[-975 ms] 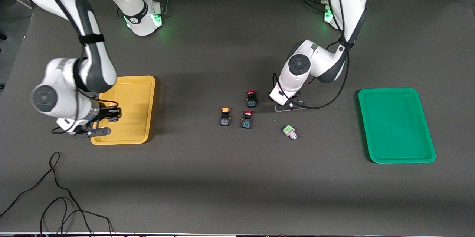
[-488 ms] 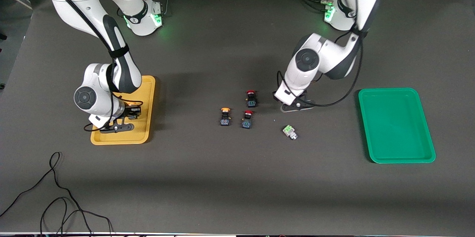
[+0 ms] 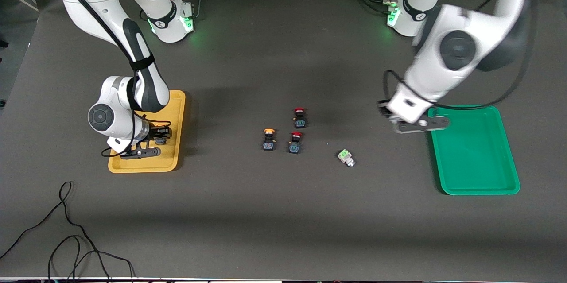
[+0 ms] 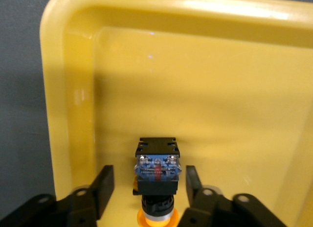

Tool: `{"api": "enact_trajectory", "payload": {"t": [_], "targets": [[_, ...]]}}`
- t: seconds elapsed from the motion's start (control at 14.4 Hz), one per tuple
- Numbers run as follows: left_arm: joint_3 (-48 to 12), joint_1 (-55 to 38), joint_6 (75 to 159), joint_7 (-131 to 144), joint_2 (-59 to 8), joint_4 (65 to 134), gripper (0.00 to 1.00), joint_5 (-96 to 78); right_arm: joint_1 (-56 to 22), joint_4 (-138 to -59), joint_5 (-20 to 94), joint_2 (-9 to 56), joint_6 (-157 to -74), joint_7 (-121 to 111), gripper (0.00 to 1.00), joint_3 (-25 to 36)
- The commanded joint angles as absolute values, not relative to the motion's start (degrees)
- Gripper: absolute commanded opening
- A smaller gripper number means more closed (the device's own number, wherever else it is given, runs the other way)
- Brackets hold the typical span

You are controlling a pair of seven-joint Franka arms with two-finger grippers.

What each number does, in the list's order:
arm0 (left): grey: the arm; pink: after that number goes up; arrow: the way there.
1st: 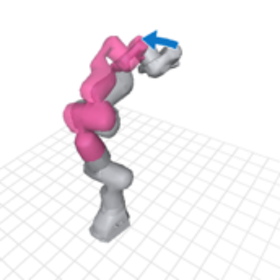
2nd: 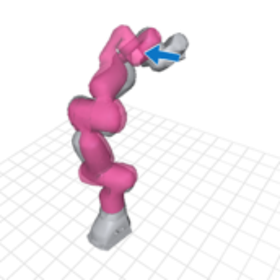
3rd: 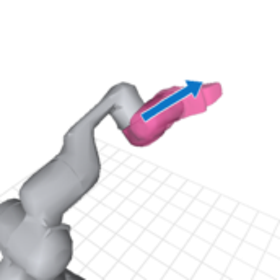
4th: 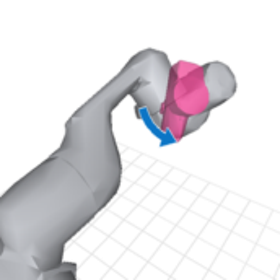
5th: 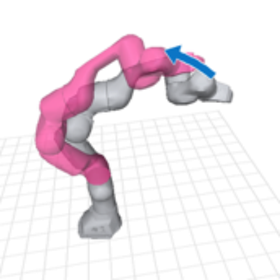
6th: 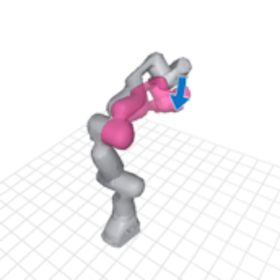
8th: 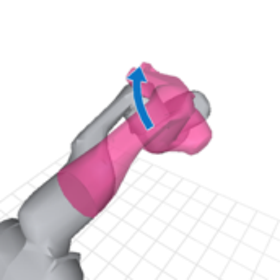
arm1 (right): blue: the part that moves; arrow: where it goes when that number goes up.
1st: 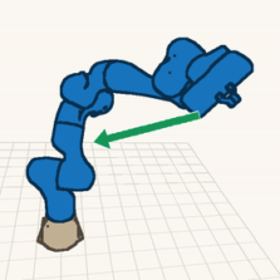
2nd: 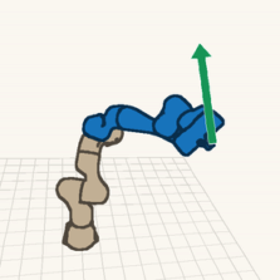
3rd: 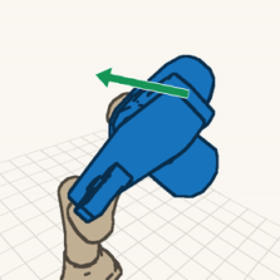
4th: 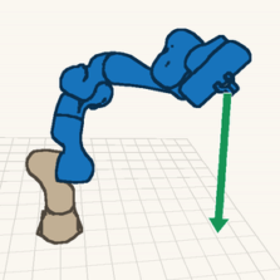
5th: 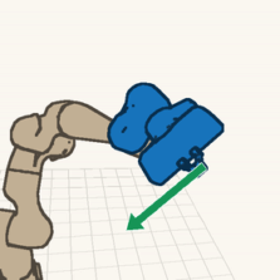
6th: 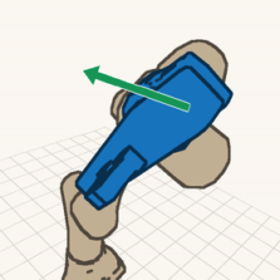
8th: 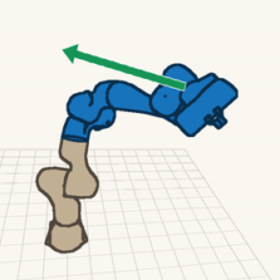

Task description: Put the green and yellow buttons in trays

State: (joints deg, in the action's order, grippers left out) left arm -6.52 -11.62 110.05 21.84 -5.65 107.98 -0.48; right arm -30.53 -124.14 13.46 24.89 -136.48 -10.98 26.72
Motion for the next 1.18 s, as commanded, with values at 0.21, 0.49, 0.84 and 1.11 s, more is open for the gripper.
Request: {"api": "enact_trajectory", "payload": {"t": [0.21,0.49,0.84,1.11], "targets": [[-7.03,2.35,107.40,-1.01,-4.83,107.23,0.00,-0.18,-30.85,-112.36,16.34,19.16,-116.23,-7.41,1.00,27.69],[-7.03,8.51,114.40,-9.57,-6.06,110.72,0.00,2.98,-34.00,-99.87,16.43,20.47,-106.54,5.86,1.00,26.54],[-7.03,13.44,135.14,-15.20,-12.28,120.66,0.00,2.99,-42.87,-91.69,25.39,26.35,-107.05,21.06,1.00,26.37],[-7.03,13.89,146.84,-15.21,-21.08,121.99,0.00,2.99,-49.65,-84.83,25.75,35.22,-114.58,31.98,1.00,26.28]]}}
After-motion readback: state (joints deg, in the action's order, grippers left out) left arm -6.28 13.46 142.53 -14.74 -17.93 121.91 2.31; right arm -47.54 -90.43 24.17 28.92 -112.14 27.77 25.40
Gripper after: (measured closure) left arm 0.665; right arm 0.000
